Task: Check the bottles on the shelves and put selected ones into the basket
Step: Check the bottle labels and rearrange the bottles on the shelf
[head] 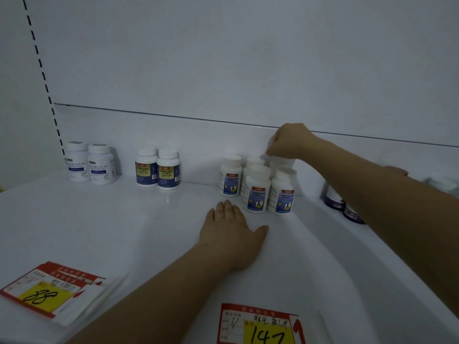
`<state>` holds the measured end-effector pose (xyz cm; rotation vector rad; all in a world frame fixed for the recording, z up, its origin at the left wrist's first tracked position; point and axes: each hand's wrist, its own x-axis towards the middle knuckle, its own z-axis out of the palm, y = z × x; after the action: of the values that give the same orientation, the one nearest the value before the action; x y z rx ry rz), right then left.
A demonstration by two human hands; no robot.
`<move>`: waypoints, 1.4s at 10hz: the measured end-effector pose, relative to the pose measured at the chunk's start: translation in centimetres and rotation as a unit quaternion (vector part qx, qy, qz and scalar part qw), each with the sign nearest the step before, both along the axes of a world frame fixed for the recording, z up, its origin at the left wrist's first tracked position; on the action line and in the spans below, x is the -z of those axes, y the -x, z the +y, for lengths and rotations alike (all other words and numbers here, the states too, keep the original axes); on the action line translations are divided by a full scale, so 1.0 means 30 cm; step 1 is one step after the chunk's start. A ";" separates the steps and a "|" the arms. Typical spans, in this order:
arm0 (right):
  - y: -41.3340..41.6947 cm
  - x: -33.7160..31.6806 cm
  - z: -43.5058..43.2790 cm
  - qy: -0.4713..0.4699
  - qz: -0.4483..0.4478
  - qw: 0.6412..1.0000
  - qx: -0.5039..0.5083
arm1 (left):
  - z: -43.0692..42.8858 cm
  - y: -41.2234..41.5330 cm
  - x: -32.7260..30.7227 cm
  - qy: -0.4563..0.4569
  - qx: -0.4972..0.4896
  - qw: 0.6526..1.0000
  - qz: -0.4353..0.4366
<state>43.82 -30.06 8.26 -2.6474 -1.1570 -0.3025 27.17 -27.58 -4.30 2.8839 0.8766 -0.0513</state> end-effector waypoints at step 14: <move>0.262 -0.134 -0.238 -0.209 0.291 0.923 -0.138 | -0.016 0.095 -0.236 0.463 0.044 0.774 -0.430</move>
<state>35.97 -37.21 12.28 -1.9635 -1.0850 0.2546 24.30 -28.06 2.79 1.6813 0.3394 0.5993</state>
